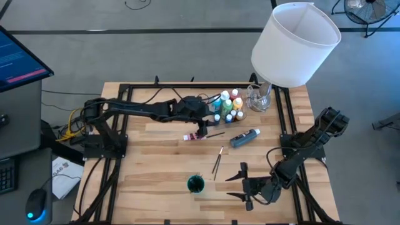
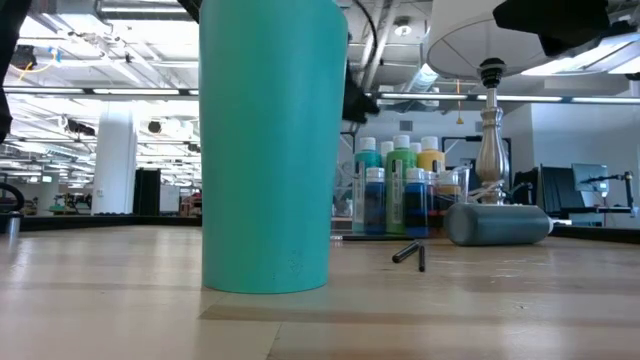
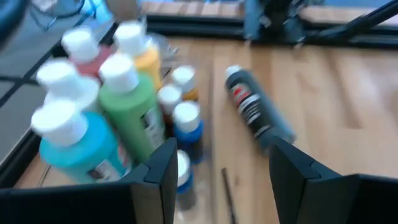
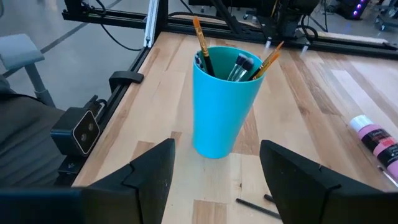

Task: Pick & Place Paint Supplies
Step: Put the big black paint bottle into the transparent bin

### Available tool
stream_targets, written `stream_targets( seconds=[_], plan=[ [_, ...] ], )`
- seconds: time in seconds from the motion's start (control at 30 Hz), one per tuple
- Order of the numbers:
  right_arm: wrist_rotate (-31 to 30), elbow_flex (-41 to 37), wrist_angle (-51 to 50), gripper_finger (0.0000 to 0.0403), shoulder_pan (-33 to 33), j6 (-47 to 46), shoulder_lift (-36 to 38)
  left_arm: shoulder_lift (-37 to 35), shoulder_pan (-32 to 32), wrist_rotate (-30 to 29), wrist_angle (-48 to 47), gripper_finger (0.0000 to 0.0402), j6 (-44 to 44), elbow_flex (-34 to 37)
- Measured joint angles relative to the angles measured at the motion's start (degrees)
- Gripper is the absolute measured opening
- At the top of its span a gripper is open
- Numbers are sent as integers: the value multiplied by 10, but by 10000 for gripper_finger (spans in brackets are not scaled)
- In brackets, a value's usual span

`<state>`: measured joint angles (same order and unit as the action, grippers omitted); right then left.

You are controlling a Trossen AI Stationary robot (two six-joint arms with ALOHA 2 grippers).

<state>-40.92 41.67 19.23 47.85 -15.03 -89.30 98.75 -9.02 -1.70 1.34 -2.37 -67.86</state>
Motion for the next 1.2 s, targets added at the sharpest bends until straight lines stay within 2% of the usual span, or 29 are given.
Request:
stream_targets(
  seconds=[0.4,0.77,0.9,1.1,1.2],
  plan=[
    [0,0,0,230,-12,-43,0,-104,78,0,-4,143,21,56],
    [0,0,11,230,-24,-46,0,-125,157,-9,-1,137,47,106],
    [0,0,10,230,-27,-46,0,-125,194,-60,-2,132,48,119],
    [1,0,10,230,-27,-46,0,-125,238,-178,-1,119,39,132],
    [0,0,10,230,-27,-46,0,-125,240,-204,8,114,38,133]
  ],
)
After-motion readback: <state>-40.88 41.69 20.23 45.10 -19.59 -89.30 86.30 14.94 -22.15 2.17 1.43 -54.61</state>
